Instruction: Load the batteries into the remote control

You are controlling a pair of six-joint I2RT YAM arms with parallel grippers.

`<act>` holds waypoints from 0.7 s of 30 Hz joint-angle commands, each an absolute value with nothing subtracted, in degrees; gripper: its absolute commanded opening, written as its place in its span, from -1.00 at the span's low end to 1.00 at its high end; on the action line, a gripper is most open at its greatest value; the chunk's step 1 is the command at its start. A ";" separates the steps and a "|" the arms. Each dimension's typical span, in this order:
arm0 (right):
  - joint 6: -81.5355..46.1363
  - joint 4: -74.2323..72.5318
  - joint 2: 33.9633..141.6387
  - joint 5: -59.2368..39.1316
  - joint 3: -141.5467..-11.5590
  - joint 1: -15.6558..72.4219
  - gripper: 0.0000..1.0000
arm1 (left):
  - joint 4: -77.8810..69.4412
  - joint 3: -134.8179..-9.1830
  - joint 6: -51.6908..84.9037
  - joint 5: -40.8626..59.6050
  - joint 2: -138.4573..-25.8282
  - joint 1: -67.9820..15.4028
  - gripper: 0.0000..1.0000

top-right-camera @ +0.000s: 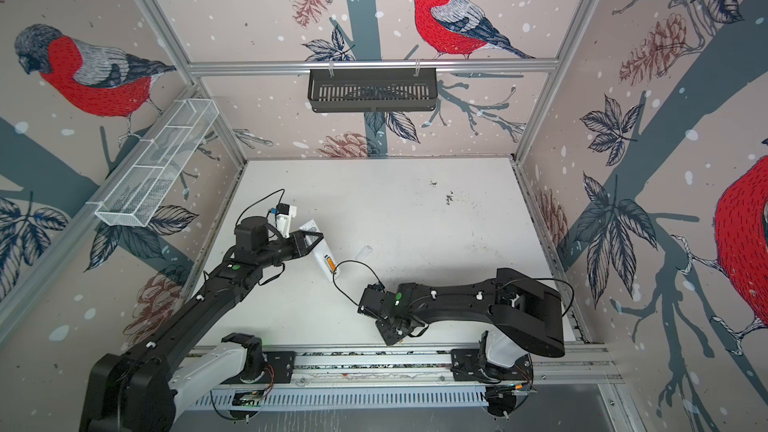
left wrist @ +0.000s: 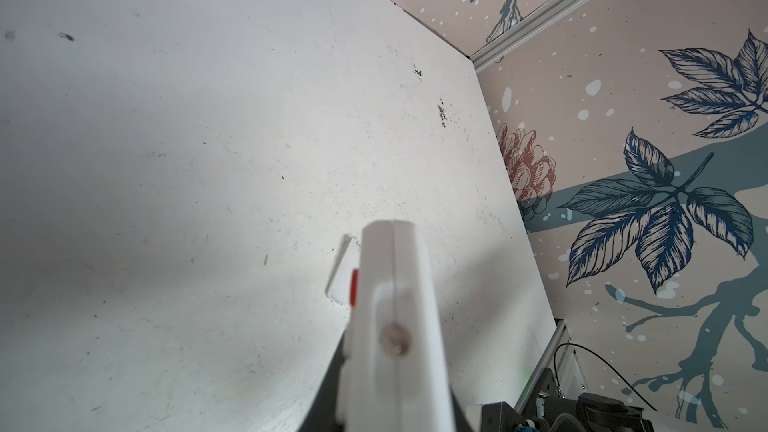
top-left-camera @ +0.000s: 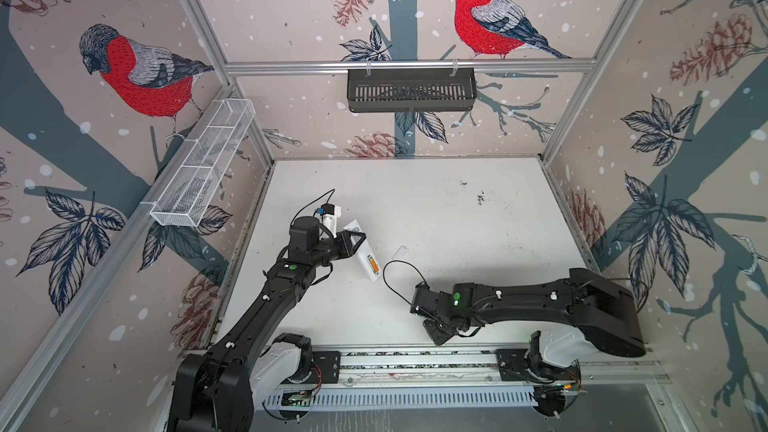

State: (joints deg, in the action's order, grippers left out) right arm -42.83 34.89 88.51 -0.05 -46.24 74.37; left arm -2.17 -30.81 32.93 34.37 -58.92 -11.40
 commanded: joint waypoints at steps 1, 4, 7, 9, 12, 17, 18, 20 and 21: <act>-40.09 33.84 88.77 1.67 -47.39 73.78 -0.67 | -7.91 -29.92 34.24 36.28 -59.94 -11.60 -1.00; -36.22 29.94 86.90 3.03 -48.14 73.17 -0.67 | -12.02 -28.62 36.15 39.90 -61.28 -11.56 -1.00; -31.76 22.23 83.23 1.92 -47.42 70.84 -0.67 | -14.74 -28.04 37.65 42.75 -62.54 -11.60 -1.00; -29.56 17.51 81.37 0.14 -47.11 68.62 -0.67 | -16.27 -27.81 38.79 44.50 -63.08 -11.59 -1.00; -25.99 9.82 78.95 -2.00 -47.17 66.48 -0.67 | -18.77 -27.29 40.32 47.25 -63.43 -11.55 -1.00; -19.31 -4.62 75.01 -2.86 -46.90 65.67 -0.67 | -30.26 -24.39 47.27 53.59 -64.65 -11.56 -1.00; -18.20 -7.36 74.32 -2.90 -46.41 65.62 -0.67 | -32.03 -23.99 48.42 54.53 -65.11 -11.60 -1.00; -15.97 -13.93 72.52 -2.55 -44.53 65.39 -0.67 | -35.58 -23.44 50.72 56.00 -65.86 -11.60 -1.00; -15.27 -15.87 72.05 -2.79 -43.67 65.07 -0.67 | -36.90 -23.11 51.68 56.46 -65.96 -11.55 -1.00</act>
